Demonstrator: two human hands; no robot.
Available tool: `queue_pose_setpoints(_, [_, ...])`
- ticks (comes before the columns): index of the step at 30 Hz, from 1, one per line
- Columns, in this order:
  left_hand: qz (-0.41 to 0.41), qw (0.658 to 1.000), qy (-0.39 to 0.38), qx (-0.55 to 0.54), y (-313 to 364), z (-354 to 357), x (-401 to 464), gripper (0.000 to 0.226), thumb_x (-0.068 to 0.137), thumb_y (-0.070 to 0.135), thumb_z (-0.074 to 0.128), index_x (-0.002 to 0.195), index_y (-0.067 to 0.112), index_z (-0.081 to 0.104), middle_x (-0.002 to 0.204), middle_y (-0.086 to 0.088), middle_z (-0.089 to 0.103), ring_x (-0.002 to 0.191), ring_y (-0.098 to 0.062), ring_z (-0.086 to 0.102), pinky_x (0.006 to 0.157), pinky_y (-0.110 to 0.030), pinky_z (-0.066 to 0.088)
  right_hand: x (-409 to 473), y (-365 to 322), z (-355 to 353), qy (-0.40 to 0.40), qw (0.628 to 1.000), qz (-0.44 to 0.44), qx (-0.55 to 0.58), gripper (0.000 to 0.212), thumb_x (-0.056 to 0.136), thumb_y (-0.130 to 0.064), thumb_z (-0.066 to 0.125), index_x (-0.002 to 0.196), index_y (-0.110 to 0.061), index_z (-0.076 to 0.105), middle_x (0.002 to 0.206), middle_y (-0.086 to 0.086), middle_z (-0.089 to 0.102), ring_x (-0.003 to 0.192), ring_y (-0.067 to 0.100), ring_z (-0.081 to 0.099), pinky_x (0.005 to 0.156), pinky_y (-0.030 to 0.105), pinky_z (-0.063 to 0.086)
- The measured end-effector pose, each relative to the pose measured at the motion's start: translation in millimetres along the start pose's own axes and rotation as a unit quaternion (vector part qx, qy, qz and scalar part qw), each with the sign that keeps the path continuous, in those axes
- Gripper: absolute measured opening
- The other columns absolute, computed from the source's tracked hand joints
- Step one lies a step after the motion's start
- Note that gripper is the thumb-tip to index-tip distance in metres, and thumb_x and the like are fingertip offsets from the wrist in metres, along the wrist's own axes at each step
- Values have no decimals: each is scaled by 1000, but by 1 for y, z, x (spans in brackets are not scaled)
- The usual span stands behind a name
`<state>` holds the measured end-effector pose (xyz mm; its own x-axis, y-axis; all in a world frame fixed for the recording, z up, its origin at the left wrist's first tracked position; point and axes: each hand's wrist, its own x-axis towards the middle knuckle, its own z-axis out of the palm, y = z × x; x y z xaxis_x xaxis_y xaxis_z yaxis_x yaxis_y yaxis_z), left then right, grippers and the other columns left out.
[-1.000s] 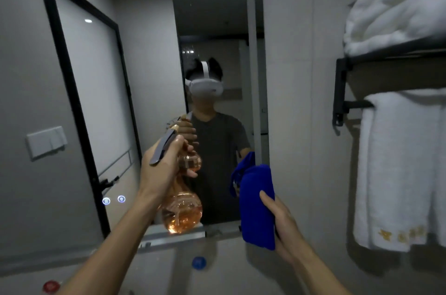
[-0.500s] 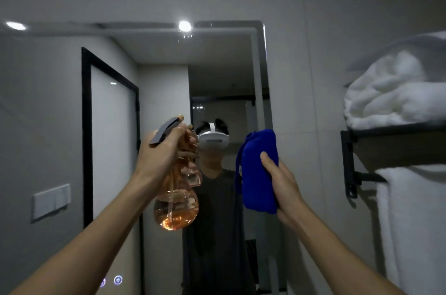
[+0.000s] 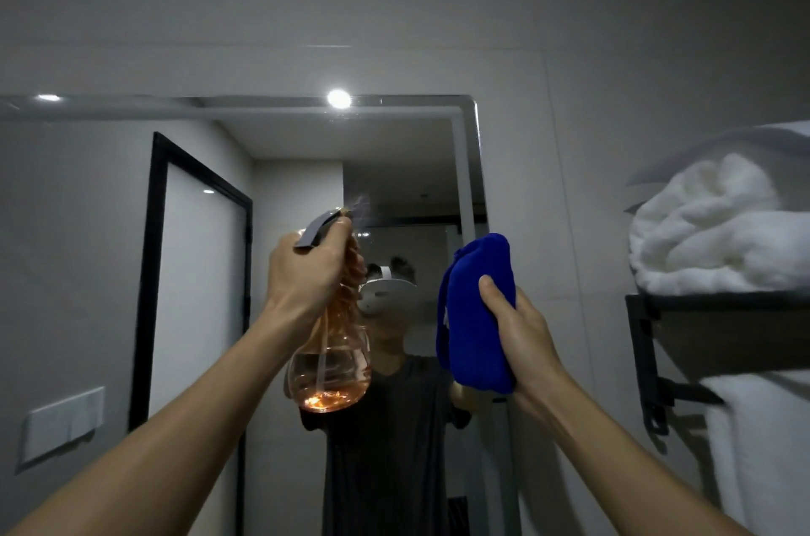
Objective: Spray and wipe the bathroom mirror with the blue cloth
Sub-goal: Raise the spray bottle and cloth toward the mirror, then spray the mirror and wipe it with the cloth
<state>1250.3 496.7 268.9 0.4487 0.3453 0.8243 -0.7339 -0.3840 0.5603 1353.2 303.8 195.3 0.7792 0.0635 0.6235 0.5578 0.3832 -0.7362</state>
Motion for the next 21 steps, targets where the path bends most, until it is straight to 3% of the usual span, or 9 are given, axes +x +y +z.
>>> queue_pose_setpoints(4, [-12, 1000, 11, -2, -3, 6, 2, 33, 96, 33, 60, 72, 11, 66, 61, -4, 65, 54, -13, 63, 61, -34, 53, 5, -5, 1, -1, 1000, -14, -12, 25, 96, -42, 56, 116, -27, 60, 105, 11, 73, 95, 37, 69, 85, 55, 56])
queue_pose_setpoints(8, [-74, 992, -44, -90, -11, 3, 7, 38, 81, 48, 72, 80, 10, 69, 78, -22, 65, 74, -40, 63, 75, -54, 52, 4, -9, 5, -4, 998, -51, -38, 25, 98, -41, 54, 117, -27, 60, 102, 7, 73, 92, 33, 70, 82, 52, 57])
queue_pose_setpoints(11, [-57, 994, -23, -85, -15, -2, 6, 33, 87, 41, 69, 80, 9, 71, 78, -20, 71, 74, -41, 69, 71, -51, 57, 7, -17, 11, 13, 992, -97, -74, 22, 99, -40, 51, 117, -28, 58, 99, 2, 72, 84, 22, 71, 72, 39, 59])
queue_pose_setpoints(15, [-63, 991, -10, -120, -22, -14, 12, 28, 93, 34, 66, 85, 8, 74, 85, -17, 77, 86, -37, 76, 73, -55, 60, 24, -45, 29, 78, 966, -195, -151, 20, 102, -40, 47, 116, -28, 54, 95, -4, 67, 80, 16, 67, 67, 28, 55])
queue_pose_setpoints(18, [-67, 987, -33, -141, -23, -26, 20, 27, 91, 34, 68, 85, 8, 74, 87, -20, 75, 91, -41, 75, 77, -58, 58, 53, -66, 49, 129, 936, -256, -206, 30, 102, -42, 47, 128, -28, 49, 107, -4, 65, 90, 14, 66, 78, 34, 56])
queue_pose_setpoints(21, [-59, 985, -35, -158, -22, -38, 29, 25, 92, 32, 67, 84, 9, 73, 86, -19, 75, 92, -40, 75, 74, -54, 59, 85, -85, 69, 177, 893, -294, -291, 48, 100, -46, 46, 145, -32, 38, 132, 1, 53, 114, 21, 57, 95, 48, 52])
